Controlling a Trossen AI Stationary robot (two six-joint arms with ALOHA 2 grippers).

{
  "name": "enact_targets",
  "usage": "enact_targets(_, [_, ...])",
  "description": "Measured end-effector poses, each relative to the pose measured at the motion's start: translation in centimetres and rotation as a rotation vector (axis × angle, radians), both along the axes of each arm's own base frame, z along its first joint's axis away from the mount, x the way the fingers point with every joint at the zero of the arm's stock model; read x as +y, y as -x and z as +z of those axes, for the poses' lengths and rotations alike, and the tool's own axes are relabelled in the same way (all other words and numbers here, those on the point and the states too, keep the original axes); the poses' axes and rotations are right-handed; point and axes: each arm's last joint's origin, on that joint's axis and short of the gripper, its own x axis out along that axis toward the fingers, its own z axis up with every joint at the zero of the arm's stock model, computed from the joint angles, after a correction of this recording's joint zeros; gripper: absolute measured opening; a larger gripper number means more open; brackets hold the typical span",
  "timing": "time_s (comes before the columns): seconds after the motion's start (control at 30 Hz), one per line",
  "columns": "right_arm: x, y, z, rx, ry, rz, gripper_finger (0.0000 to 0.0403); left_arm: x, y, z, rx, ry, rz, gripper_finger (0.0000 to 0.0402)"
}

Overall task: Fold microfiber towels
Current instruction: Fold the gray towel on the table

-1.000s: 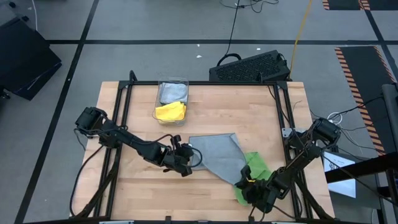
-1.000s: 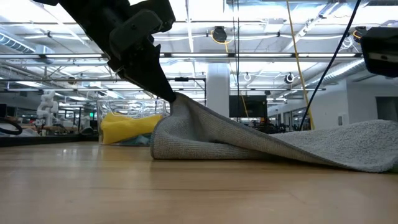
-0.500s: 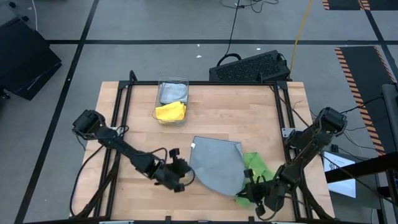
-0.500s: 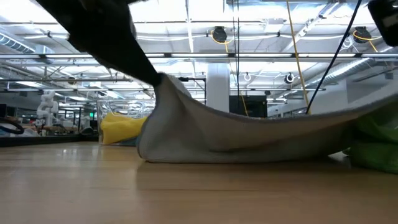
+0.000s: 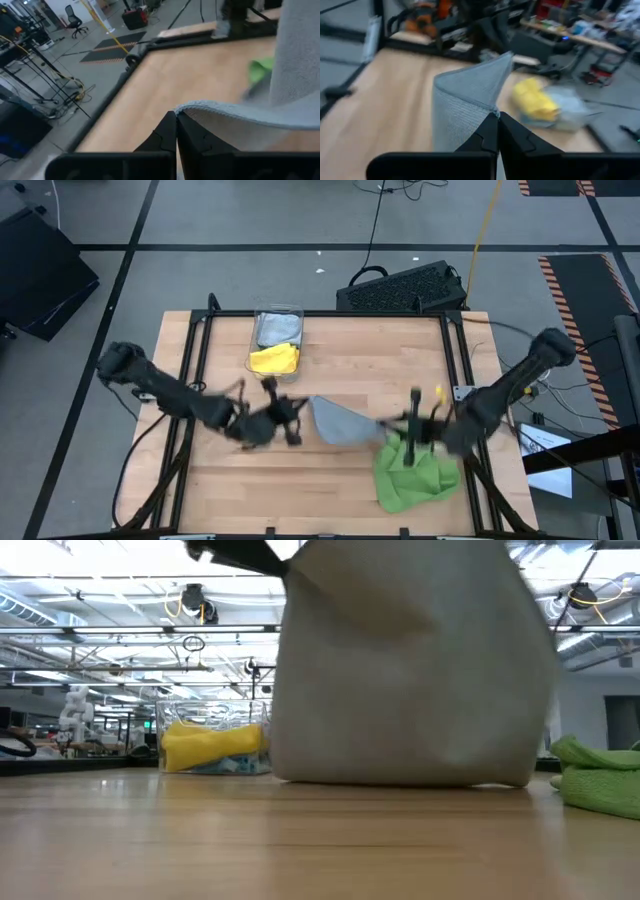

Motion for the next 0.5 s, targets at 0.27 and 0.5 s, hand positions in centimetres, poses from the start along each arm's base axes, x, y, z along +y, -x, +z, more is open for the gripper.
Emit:
enact_targets(0.27, [-9.1, 1.5, 5.0, -0.141, 0.034, -0.054, 0.0, 9.4, 0.7, 4.7, -0.054, -0.031, 0.059, 0.0003])
enact_targets(0.5, [-10.7, 2.8, 5.6, -0.17, -0.116, 0.048, 0.0, 9.1, 3.1, 6.9, -0.128, 0.144, -0.146, 0.0003])
